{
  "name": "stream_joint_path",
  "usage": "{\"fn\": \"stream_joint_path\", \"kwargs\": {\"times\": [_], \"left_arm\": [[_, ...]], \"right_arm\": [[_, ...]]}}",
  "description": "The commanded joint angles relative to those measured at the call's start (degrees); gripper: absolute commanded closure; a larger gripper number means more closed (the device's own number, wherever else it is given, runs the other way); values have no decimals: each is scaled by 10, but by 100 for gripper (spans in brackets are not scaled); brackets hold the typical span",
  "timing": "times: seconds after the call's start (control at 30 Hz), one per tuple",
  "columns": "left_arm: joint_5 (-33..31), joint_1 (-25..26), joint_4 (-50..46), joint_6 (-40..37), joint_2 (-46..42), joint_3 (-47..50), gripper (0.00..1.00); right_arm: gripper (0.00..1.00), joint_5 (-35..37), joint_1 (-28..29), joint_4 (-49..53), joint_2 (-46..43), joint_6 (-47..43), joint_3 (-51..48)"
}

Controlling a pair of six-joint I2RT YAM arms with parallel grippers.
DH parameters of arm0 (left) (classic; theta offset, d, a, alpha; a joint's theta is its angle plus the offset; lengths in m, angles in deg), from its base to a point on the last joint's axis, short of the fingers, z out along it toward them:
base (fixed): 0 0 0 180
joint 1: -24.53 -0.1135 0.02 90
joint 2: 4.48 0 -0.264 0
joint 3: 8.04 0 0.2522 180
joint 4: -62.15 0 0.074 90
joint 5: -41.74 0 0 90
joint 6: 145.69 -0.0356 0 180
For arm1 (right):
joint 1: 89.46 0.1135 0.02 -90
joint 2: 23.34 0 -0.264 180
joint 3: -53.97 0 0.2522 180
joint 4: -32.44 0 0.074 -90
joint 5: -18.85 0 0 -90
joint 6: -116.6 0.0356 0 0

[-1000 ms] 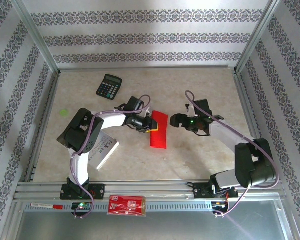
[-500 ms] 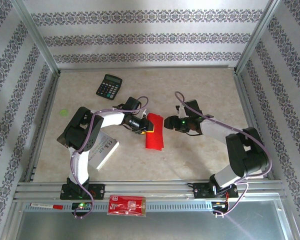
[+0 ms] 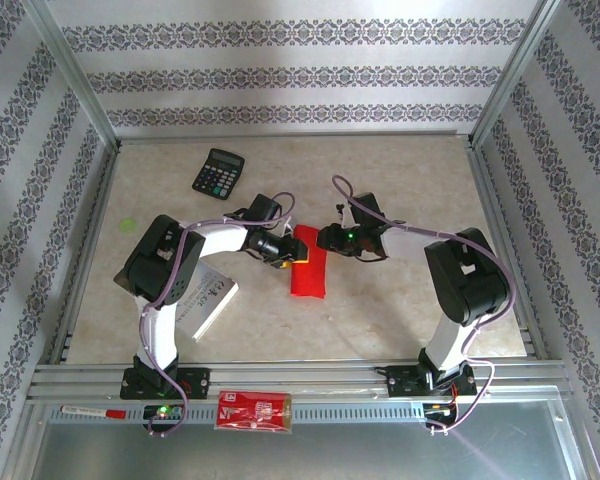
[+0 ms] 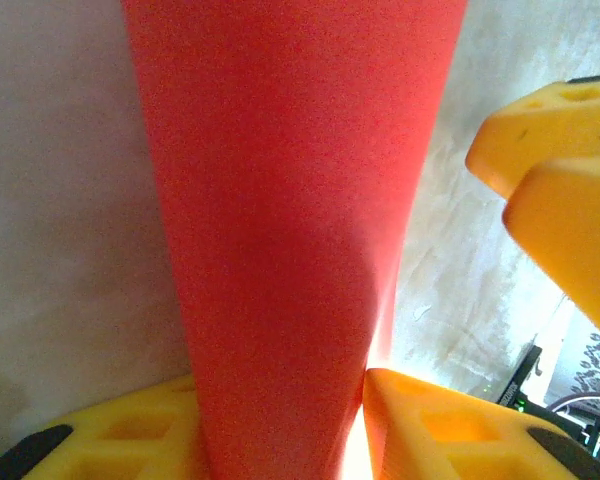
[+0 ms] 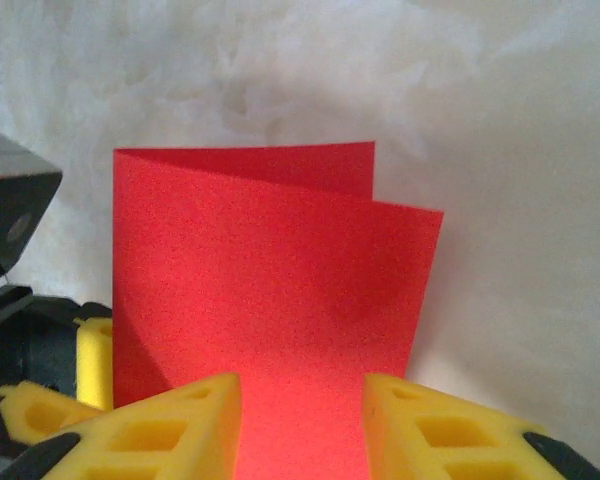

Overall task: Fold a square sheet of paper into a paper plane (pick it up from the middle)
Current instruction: Hold the square sheet of paper at the center of the table.

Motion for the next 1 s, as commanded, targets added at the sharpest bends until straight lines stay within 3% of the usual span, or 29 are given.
{"fn": "stream_joint_path", "kwargs": {"times": [0.0,0.63,0.97], "left_arm": [[-57,-4,-17,2,-13,20,60],[-100,17,-43,13,-32,22,48],[-137,20,-58,19,-28,23,62]], "right_arm": [[65,2,5,-15,21,3,25],[73,-18,28,-23,99,16,93],[71,-32,18,-25,84,16,98]]}}
